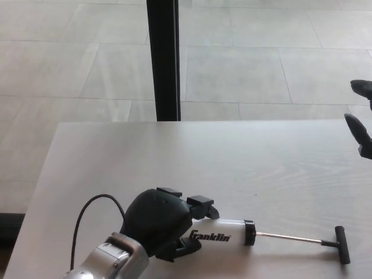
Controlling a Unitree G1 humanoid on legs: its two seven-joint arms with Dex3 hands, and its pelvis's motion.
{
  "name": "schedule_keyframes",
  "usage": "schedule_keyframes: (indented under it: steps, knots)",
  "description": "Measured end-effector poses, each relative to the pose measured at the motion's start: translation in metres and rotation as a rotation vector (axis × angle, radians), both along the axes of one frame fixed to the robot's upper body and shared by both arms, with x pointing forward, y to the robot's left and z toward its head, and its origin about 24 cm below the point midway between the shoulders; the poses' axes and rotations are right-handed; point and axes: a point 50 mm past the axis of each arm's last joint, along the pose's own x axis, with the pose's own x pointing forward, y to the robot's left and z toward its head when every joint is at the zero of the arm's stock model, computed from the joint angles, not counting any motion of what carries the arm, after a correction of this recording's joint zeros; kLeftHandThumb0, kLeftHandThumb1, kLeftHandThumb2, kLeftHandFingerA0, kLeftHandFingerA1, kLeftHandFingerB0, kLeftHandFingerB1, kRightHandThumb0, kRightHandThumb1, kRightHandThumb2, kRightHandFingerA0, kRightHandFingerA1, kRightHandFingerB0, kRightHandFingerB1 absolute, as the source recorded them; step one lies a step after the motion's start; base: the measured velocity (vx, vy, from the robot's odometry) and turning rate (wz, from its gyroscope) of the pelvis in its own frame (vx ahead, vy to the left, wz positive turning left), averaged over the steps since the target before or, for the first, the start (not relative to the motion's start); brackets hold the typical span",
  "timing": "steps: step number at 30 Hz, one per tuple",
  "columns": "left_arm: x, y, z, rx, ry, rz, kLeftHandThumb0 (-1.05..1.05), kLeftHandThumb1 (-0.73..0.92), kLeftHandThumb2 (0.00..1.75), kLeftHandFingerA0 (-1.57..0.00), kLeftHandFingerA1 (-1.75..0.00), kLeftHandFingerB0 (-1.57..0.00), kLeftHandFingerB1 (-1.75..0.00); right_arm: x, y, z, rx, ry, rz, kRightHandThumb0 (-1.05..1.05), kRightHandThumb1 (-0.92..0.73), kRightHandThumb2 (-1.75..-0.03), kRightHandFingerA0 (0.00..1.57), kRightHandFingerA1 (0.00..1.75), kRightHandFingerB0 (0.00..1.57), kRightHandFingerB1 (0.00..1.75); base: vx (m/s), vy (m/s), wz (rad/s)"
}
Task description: The robot uses its left hand to lift the air pump kept on the middle of the desk and use the right hand to pull out the handle
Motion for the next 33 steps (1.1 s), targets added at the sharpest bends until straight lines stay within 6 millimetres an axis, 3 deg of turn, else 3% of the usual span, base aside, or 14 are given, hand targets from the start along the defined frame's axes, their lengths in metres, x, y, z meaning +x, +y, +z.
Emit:
schedule_keyframes:
  steps: [8,9,12,13,14,15,19,20,21,22,23,30,32,33]
  knots:
    - [-0.001,-0.003,-0.004,0.061,0.069,-0.015,-0.45,0.74,0.62,-0.29,-0.55,-0.34,-0.38,0.000,-0.001,0.000,0.018,-0.009,-0.016,-0.77,-0.79,-0.65,0.01,0.42,0.28,0.33,0.00,0.000,0.00]
    - [-0.001,-0.003,-0.004,0.070,0.079,-0.016,-0.47,0.73,0.62,-0.30,-0.56,-0.36,-0.37,0.000,-0.001,0.000,0.020,-0.010,-0.018,-0.77,-0.62,-0.99,0.02,0.39,0.19,0.47,0.00,0.000,0.00]
    - [-0.001,-0.003,-0.004,0.090,0.099,-0.018,-0.49,0.74,0.62,-0.25,-0.54,-0.31,-0.36,0.000,-0.001,0.000,0.023,-0.013,-0.024,-0.85,-0.66,-1.01,0.05,0.32,0.18,0.47,0.00,0.000,0.00]
    - [0.000,-0.003,-0.003,0.098,0.107,-0.018,-0.49,0.74,0.62,-0.25,-0.54,-0.31,-0.36,0.000,-0.002,0.000,0.024,-0.014,-0.027,-0.85,-0.66,-1.01,0.05,0.32,0.18,0.47,0.00,0.000,0.00]
    - [0.000,-0.003,-0.003,0.102,0.112,-0.018,-0.60,0.72,0.62,-0.13,-0.54,-0.16,-0.33,0.000,-0.002,0.000,0.025,-0.015,-0.029,-0.85,-0.82,-0.66,0.00,0.35,0.17,0.33,0.00,0.000,0.00]
    - [0.000,-0.003,-0.003,0.110,0.121,-0.018,-0.89,0.59,0.98,0.00,-0.22,0.00,-0.07,0.000,-0.002,0.000,0.026,-0.017,-0.032,-0.92,-0.69,-1.08,0.00,0.21,0.13,0.32,0.00,0.000,0.00]
    - [0.001,0.000,-0.002,0.131,0.154,-0.013,-1.05,0.64,1.01,0.00,-0.13,0.00,0.00,0.000,-0.003,0.001,0.028,-0.018,-0.035,-0.96,-0.70,-1.10,0.00,0.16,0.06,0.18,0.00,0.000,0.00]
    - [0.002,0.002,0.000,0.130,0.163,-0.008,-0.88,0.73,0.69,0.00,0.00,0.00,0.00,0.000,-0.003,0.001,0.028,-0.018,-0.036,-0.95,-0.71,-1.09,0.00,0.16,0.11,0.15,0.00,0.000,0.00]
    - [0.004,0.004,0.003,0.119,0.173,0.001,-0.93,0.77,0.63,0.00,0.00,0.00,0.00,-0.001,-0.004,0.001,0.029,-0.018,-0.036,-0.96,-0.70,-1.09,0.00,0.16,0.12,0.13,0.00,0.000,0.00]
    - [0.005,0.006,0.006,0.106,0.178,0.009,-0.92,0.63,0.87,0.00,0.00,0.00,0.00,-0.001,-0.004,0.001,0.029,-0.019,-0.037,-0.95,-0.72,-1.08,0.00,0.16,0.11,0.12,0.00,0.000,0.00]
    - [0.007,0.009,0.010,0.087,0.182,0.018,-0.89,0.76,0.69,0.00,0.00,0.00,0.00,-0.001,-0.004,0.001,0.029,-0.019,-0.037,-1.01,-0.74,-1.09,0.00,0.13,0.13,0.08,0.00,0.000,0.00]
    - [0.020,0.026,0.039,-0.033,0.172,0.074,-0.94,0.73,0.66,0.00,0.00,0.00,0.00,-0.001,-0.006,0.000,0.029,-0.014,-0.043,-1.03,-0.74,-1.12,0.00,0.14,0.13,0.04,0.00,0.000,0.00]
    - [0.025,0.035,0.052,-0.077,0.157,0.100,-0.91,0.68,0.76,0.00,0.00,0.00,0.00,-0.001,-0.009,-0.001,0.030,-0.008,-0.052,-1.05,-0.76,-1.13,0.00,0.08,0.06,0.03,0.00,0.000,0.00]
    - [0.028,0.040,0.057,-0.094,0.149,0.113,-1.05,0.62,1.00,0.00,-0.14,0.00,0.00,-0.001,-0.010,-0.001,0.030,-0.005,-0.057,-1.05,-0.78,-1.14,0.00,0.08,0.09,0.06,0.00,0.000,0.00]
